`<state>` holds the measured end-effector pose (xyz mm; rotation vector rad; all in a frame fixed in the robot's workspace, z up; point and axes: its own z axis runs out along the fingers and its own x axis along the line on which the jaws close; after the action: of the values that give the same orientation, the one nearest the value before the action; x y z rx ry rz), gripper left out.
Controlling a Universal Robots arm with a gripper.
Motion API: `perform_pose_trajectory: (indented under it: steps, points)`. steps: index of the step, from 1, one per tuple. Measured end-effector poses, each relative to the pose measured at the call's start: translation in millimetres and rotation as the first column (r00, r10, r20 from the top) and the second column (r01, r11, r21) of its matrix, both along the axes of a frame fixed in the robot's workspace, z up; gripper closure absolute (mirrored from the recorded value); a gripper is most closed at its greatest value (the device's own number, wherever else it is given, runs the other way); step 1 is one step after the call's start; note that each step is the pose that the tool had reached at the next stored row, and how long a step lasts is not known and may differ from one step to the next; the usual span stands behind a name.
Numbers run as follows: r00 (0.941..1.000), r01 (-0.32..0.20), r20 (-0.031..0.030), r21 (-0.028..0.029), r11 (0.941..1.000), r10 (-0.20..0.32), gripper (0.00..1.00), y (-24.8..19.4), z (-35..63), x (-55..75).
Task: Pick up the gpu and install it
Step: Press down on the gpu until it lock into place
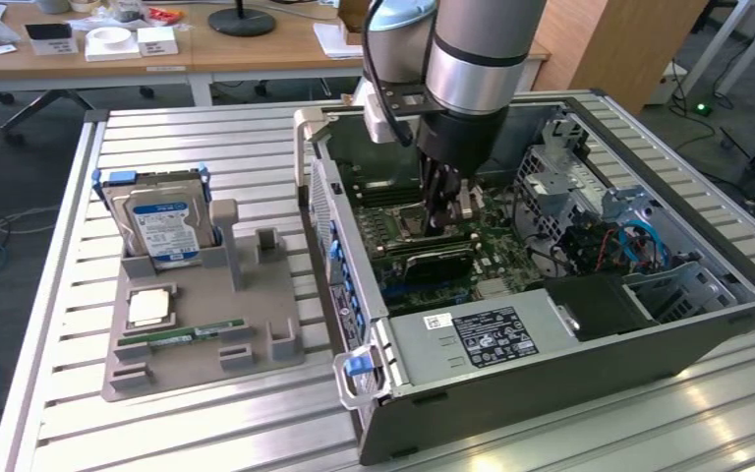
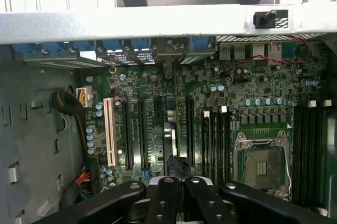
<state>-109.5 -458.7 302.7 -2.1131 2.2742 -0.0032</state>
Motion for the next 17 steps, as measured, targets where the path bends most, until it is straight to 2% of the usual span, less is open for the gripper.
perform_pose_trajectory:
  steps: [6, 13, 17]
  points:
    - [1.0, 0.0, 0.0, 0.0, 1.0, 0.0, 0.89, 0.0, -5.3, 0.0]
    - [1.0, 0.0, 0.0001, 0.0, 1.0, 0.0, 0.89, 0.0, -17.3, 0.0]
    - [1.0, 0.0, -0.0001, -0.0002, 1.0, 0.0, 0.89, 0.0, -18.9, -0.1]
